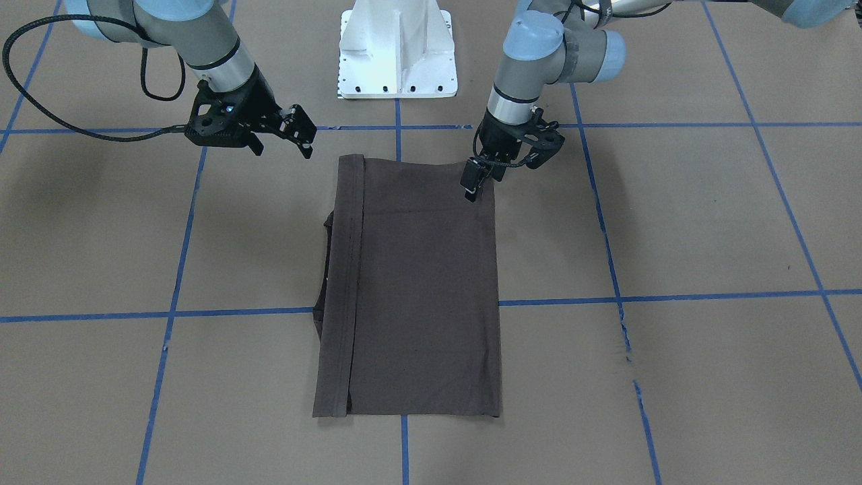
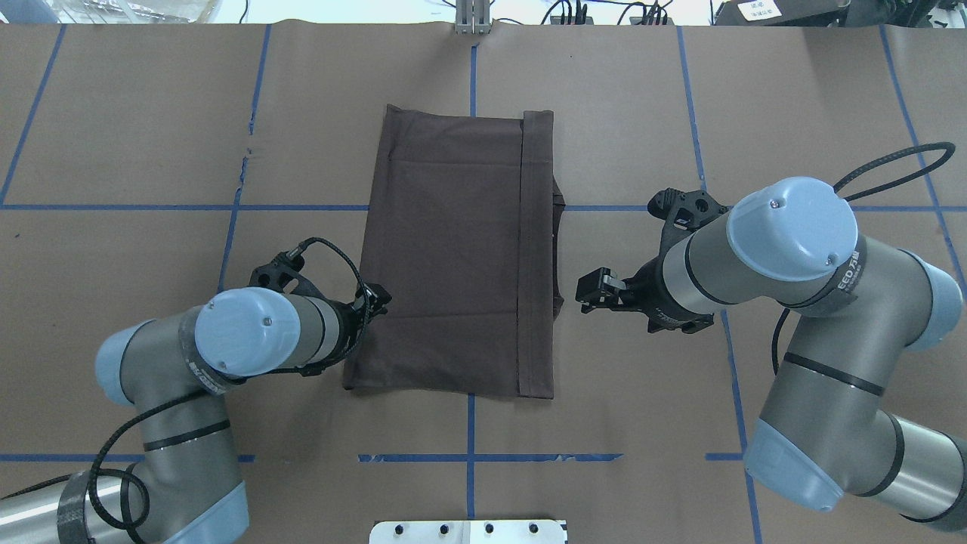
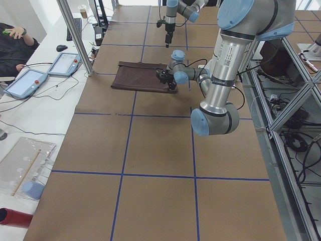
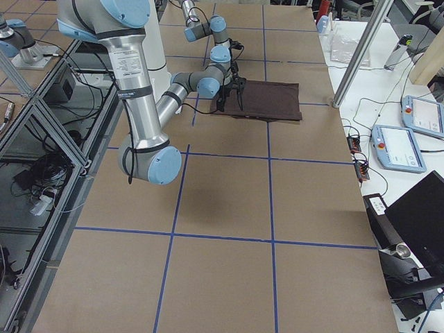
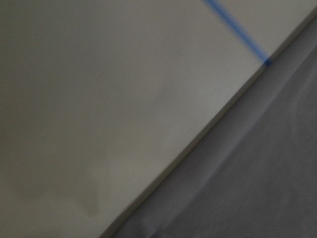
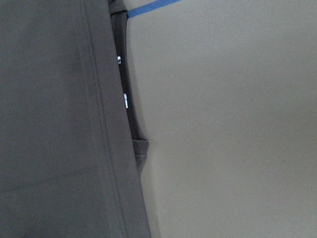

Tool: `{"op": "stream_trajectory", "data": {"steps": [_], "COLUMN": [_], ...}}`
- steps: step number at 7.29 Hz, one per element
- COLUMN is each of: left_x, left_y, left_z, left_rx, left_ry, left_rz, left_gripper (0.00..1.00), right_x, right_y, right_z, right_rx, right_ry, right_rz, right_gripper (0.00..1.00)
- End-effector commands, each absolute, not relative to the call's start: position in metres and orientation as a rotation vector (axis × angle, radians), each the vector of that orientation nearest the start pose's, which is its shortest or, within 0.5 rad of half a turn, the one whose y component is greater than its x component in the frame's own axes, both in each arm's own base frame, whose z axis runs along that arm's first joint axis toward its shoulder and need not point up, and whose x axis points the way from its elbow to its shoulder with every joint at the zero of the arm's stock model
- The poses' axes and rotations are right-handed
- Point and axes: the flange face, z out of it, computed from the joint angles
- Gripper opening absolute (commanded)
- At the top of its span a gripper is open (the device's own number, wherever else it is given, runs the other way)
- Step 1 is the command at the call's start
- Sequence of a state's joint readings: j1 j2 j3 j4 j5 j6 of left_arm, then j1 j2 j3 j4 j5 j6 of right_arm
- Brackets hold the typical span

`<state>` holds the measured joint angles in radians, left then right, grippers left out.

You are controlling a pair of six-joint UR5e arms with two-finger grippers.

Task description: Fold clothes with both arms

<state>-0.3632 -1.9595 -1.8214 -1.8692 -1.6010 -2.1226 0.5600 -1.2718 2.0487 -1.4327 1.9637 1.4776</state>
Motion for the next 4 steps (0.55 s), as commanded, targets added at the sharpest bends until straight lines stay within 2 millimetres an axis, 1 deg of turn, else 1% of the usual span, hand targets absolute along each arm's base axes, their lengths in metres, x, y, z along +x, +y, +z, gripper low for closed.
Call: {"op": "stream_trajectory", "data": {"steps": [1,2,3,4], "left_x": [0.5354,0.5311,0.532,0.5316], "left_y": [-0.3236,-0.3222,-0.3196,-0.3185], "left_z": [0.3108,0.3201,0.3206,0.3171], "left_rx": [-0.131,-0.127,-0.129,-0.13], "left_ry": [0.921,0.907,0.905,0.906], "left_rz": [-0.842,-0.843,-0.84,-0.839], "left_gripper": [0.91,0.91,0.91,0.91], "right_x": [-0.4063,-0.4071,-0.4071,-0.407], "right_y": [-0.3669,-0.3674,-0.3674,-0.3673], "right_z": [0.2694,0.2675,0.2675,0.2683], "right_rx": [-0.056,-0.055,-0.055,-0.055], "right_ry": [-0.976,-0.979,-0.979,-0.977], "right_rz": [0.248,0.247,0.247,0.246], "right_gripper": [1.0,1.0,1.0,1.0]}}
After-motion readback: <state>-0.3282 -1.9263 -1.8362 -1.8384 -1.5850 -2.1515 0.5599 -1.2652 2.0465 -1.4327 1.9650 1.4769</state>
